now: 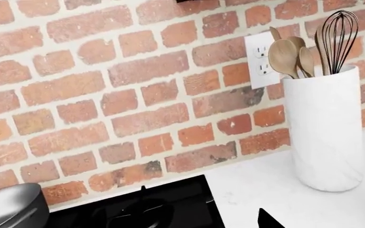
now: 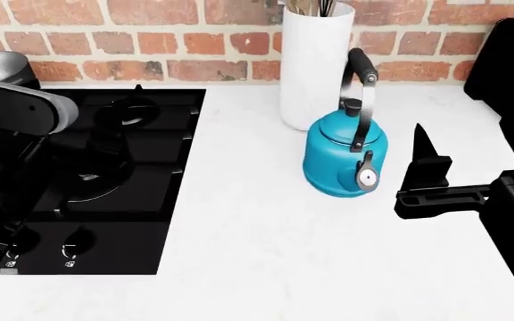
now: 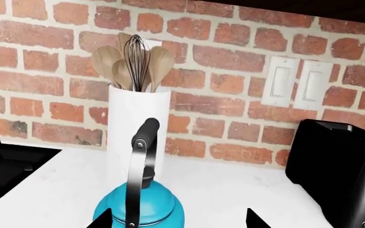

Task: Pick the kettle from the counter and place it on a stove burner. Then turn the burner on.

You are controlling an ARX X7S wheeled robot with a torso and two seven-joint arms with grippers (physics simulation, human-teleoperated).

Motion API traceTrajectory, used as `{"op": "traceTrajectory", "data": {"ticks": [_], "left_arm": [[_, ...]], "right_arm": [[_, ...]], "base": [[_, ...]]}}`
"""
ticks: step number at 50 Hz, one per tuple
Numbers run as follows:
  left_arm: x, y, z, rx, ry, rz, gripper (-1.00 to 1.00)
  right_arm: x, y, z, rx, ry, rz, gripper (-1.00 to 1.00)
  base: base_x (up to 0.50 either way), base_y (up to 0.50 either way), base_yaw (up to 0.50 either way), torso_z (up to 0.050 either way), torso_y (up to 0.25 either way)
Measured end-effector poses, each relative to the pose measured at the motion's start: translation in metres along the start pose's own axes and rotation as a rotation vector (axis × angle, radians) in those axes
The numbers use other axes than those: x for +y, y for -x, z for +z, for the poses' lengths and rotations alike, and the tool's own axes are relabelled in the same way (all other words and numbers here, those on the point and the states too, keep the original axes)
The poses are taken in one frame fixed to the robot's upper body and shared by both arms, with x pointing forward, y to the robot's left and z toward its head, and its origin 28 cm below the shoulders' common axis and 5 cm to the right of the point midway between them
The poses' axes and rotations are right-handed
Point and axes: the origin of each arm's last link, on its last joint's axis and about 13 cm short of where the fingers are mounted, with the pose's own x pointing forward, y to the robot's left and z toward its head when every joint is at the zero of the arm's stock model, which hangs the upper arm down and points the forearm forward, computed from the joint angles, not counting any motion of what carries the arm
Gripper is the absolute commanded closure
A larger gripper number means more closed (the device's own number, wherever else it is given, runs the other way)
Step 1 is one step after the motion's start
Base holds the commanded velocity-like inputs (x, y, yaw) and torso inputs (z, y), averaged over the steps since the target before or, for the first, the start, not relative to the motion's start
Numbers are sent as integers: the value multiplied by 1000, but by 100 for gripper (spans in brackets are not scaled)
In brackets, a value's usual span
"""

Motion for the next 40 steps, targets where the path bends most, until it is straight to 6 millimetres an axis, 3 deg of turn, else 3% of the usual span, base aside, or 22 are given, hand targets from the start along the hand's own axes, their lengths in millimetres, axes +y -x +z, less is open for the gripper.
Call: {"op": "traceTrajectory", "data": {"ticks": [22, 40], "left_arm": [[-1, -2, -3, 10, -1, -2, -100], [-1, -2, -7, 19, 0, -3, -100]], "right_arm": [[7, -6, -1, 3, -38, 23, -100], [24, -37, 6, 51, -78, 58, -100]], "base": [[51, 0, 0, 0, 0], [0, 0, 0, 0, 0]]}}
